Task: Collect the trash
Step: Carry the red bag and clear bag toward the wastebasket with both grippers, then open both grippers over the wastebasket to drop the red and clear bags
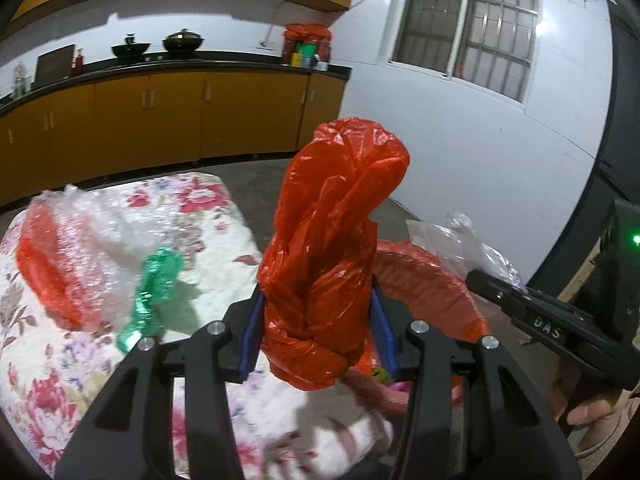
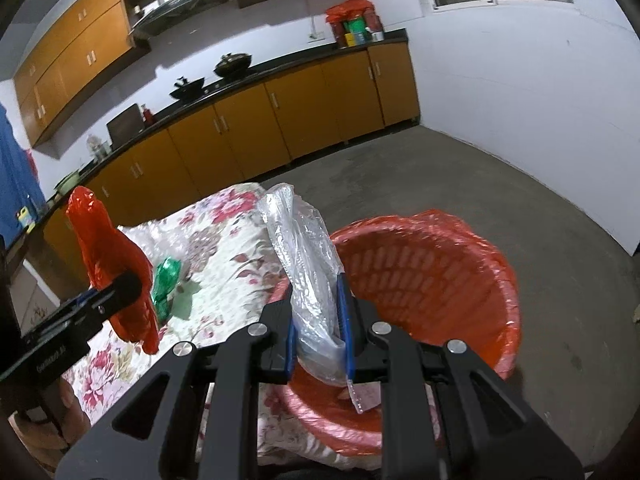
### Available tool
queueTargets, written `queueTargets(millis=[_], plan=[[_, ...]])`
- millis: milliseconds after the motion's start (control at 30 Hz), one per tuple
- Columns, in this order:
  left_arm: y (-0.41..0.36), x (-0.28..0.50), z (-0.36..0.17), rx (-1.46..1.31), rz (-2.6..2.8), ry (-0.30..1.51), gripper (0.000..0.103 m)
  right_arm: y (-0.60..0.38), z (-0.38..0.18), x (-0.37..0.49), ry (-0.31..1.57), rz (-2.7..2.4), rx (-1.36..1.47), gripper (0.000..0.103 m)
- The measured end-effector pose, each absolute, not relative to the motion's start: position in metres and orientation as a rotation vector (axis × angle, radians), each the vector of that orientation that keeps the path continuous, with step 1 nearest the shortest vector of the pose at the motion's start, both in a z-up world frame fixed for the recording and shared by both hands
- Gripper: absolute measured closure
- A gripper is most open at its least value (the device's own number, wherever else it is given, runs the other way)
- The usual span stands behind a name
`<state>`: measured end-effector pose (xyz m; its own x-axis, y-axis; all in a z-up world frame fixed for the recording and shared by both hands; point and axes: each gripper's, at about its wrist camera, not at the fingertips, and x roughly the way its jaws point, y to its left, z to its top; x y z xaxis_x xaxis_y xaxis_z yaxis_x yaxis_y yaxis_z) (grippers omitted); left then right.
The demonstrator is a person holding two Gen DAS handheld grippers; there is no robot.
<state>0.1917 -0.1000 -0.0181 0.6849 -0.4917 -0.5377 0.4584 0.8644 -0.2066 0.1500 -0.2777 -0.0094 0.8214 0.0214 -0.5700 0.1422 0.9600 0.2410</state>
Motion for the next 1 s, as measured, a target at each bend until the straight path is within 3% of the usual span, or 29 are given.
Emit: queueTargets(millis=[833, 1000], plan=[[-0.197, 0.225, -0.048, -0.013, -0.683, 0.707, 0.054, -0.347, -0.015, 0.16, 0.585, -0.108, 0.426, 0.084], [-0.205, 0.23, -0.061, -0.004, -0.687, 0.737, 0.046, -0.353, -0.018, 0.16, 0.585, -0.099, 0.465, 0.071]])
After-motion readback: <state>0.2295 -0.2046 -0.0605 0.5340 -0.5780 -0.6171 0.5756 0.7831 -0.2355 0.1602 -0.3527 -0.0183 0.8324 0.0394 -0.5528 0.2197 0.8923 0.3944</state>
